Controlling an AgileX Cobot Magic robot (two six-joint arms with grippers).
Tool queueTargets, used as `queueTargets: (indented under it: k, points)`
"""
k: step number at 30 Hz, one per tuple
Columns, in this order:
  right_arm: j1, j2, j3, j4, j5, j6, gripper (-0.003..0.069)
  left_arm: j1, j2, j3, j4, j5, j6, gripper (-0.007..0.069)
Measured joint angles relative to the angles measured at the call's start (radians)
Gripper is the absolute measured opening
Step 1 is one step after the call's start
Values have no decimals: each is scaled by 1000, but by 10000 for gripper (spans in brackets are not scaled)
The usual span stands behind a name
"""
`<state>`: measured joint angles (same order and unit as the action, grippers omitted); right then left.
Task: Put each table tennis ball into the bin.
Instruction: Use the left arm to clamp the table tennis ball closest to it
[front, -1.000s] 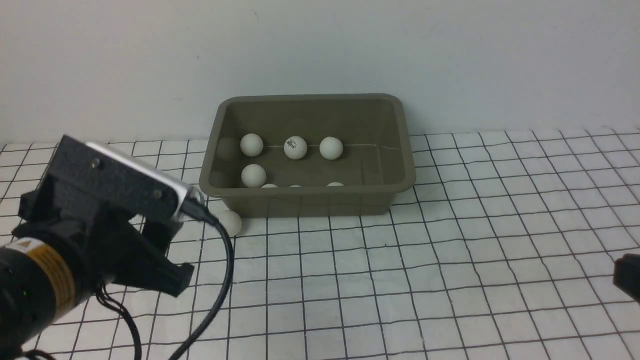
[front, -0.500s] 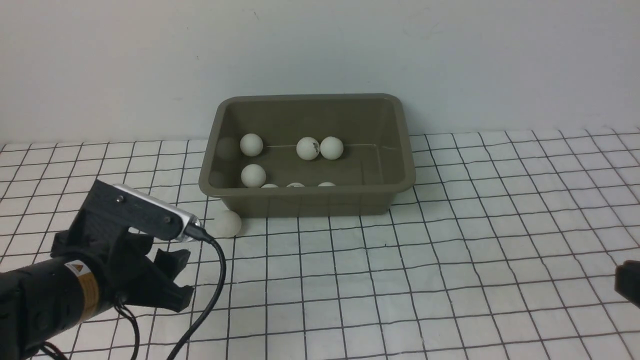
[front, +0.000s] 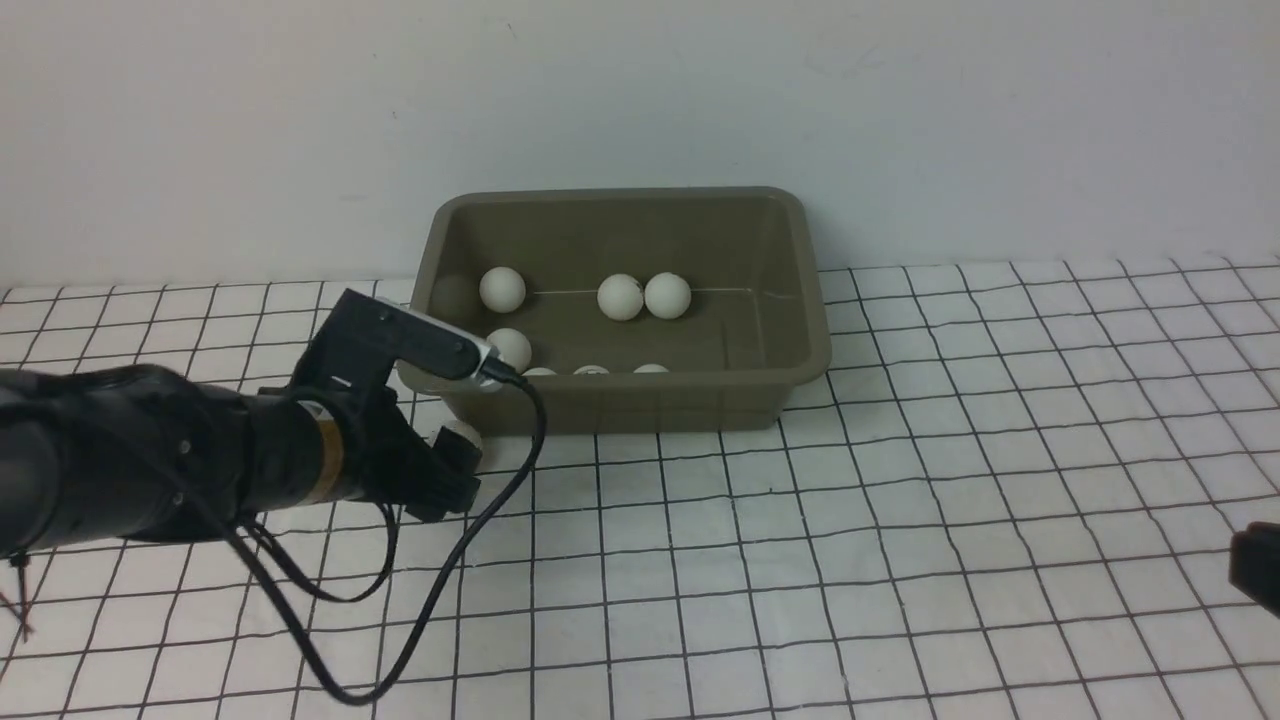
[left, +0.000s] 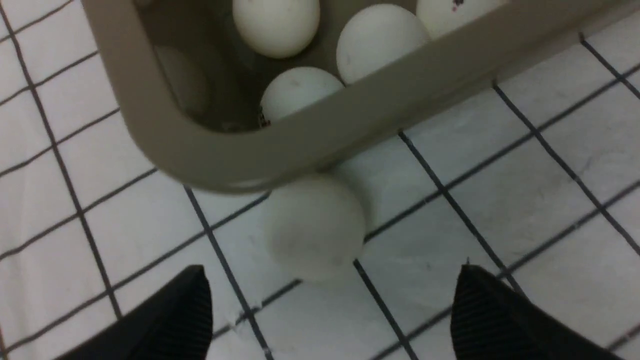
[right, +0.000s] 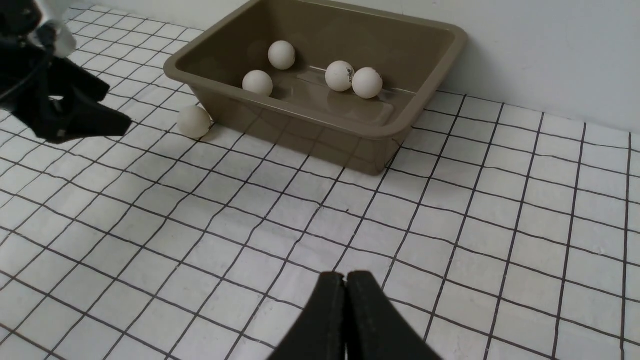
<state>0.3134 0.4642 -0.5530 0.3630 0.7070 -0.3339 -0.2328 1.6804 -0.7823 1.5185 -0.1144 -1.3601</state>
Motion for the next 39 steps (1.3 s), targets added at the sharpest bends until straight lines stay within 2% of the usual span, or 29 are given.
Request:
queueTargets:
  k: [9, 22, 28, 39]
  points:
    - [0, 0, 0, 0, 15, 0, -10, 1, 137, -145, 0, 12, -5, 577]
    - [0, 0, 0, 37, 15, -22, -10, 1, 161, -156, 0, 34, -43, 577]
    - [0, 0, 0, 51, 15, -25, -10, 1, 195, -157, 0, -21, -92, 577]
    - [0, 0, 0, 61, 15, -25, -10, 1, 230, -158, 1, -24, -103, 577]
